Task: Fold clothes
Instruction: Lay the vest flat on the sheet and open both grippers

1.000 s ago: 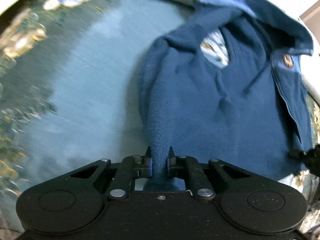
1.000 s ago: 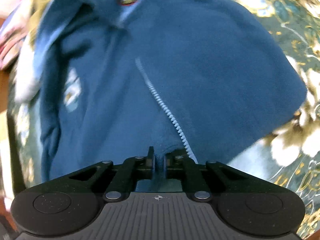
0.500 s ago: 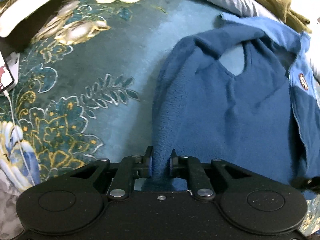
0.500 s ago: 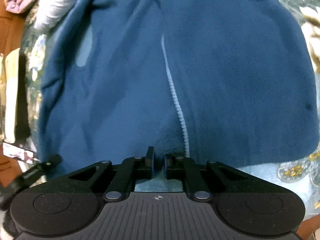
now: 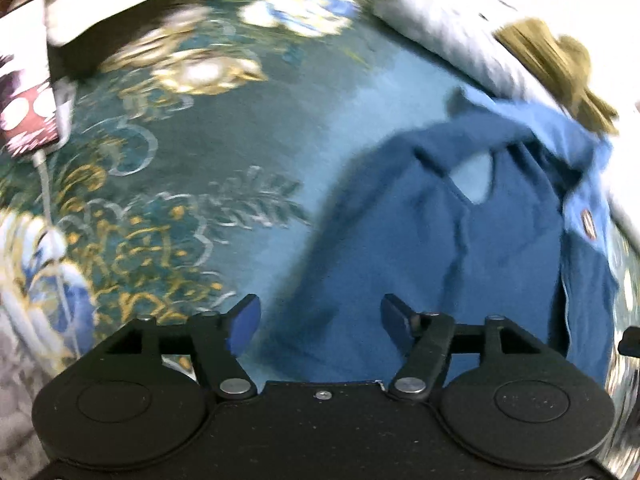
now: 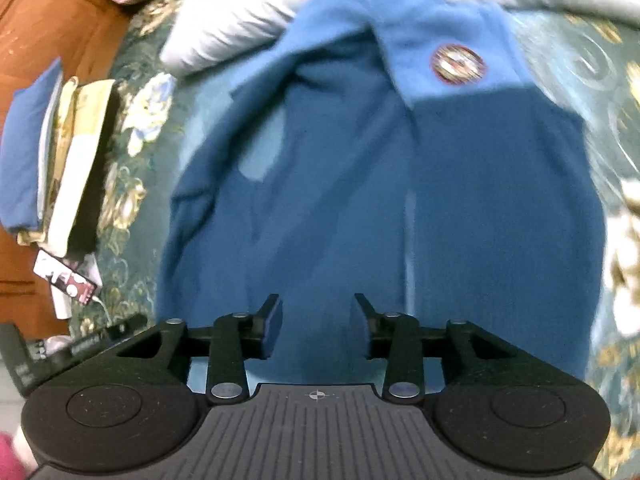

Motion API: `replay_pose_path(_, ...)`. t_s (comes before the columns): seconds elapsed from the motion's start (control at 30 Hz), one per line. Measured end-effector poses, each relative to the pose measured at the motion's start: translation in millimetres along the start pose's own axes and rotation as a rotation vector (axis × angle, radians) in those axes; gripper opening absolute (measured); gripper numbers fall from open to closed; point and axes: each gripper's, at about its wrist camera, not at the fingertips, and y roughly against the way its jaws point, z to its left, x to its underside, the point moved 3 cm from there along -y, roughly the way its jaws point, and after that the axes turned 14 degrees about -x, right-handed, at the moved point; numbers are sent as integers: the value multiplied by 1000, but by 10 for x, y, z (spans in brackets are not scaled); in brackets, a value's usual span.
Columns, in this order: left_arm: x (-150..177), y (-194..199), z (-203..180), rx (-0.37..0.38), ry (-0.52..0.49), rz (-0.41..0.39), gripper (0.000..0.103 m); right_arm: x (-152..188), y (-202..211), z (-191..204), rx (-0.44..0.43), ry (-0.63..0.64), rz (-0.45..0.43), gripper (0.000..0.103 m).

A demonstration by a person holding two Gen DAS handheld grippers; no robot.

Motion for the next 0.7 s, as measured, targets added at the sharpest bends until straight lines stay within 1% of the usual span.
replay_pose_path(0.1,16,-108,107,-1,55,11,66,-278,-354,256,8,52,17,35)
replay_pose_path(0.2,42,-260,132,14,88,31,66,-464,-662,596,2,103,18,35)
replay_pose_path(0.23,52,-305,118,29,95,37,66,-505,-719,694,0,126,19,37)
replay_pose_path(0.33,101,-410,41,51,105,41,66,-576,-805,900,8,187,22,48)
replay_pose_path(0.4,128,-468,-17,61,101,38,65,-598,-799,949,24,211,28,49)
replay_pose_path(0.43,136,-488,-43,63,97,37,62,-604,-778,935,36,211,28,50)
replay_pose_path(0.47,143,-506,-68,65,93,35,53,-609,-752,910,49,207,26,50)
replay_pose_path(0.5,147,-511,-84,72,91,33,47,-614,-727,886,63,203,24,50)
replay_pose_path(0.53,150,-513,-97,79,90,30,34,-616,-694,848,75,193,20,50)
replay_pose_path(0.57,153,-515,-111,87,89,28,24,-618,-659,804,86,180,14,50)
replay_pose_path(0.67,149,-458,-158,96,76,-3,11,-616,-549,658,111,135,-11,50)
replay_pose_path(0.7,146,-396,-195,108,62,-20,10,-615,-517,611,115,123,-20,50)
